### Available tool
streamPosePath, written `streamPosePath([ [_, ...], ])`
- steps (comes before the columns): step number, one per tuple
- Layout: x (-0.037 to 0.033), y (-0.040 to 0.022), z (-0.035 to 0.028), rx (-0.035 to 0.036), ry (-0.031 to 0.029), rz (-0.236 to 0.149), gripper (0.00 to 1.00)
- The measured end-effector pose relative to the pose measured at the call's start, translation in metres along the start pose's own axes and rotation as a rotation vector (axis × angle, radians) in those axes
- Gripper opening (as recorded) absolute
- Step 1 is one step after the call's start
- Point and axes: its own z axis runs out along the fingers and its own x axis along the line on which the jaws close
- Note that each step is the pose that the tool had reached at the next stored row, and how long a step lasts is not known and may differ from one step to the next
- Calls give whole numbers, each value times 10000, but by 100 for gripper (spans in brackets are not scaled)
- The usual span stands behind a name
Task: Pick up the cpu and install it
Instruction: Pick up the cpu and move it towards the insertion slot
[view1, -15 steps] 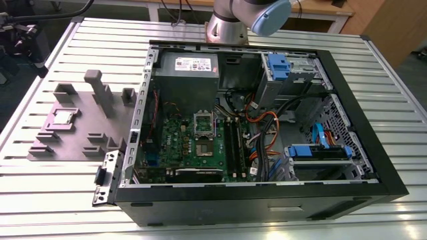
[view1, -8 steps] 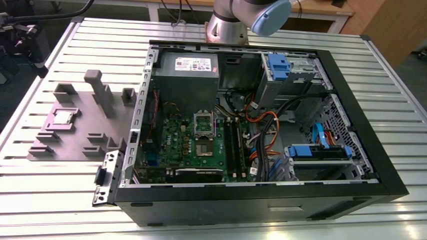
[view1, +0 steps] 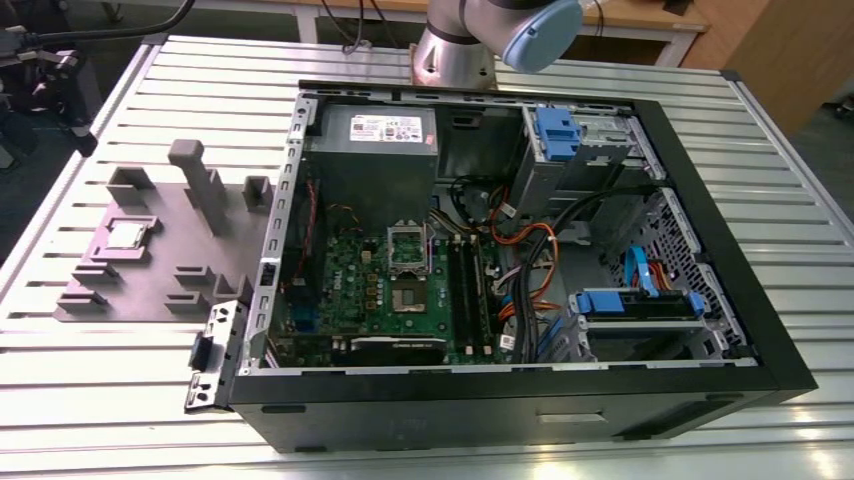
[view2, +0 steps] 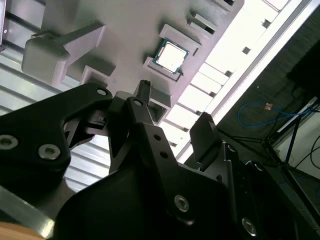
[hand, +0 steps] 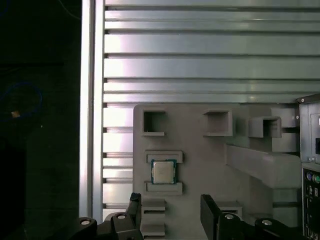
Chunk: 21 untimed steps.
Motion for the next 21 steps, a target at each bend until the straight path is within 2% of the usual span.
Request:
streamPosePath([
  [14,2,-3,50,-1,0,-22,59],
  [21,24,-4,72,-3,1,-61,59],
])
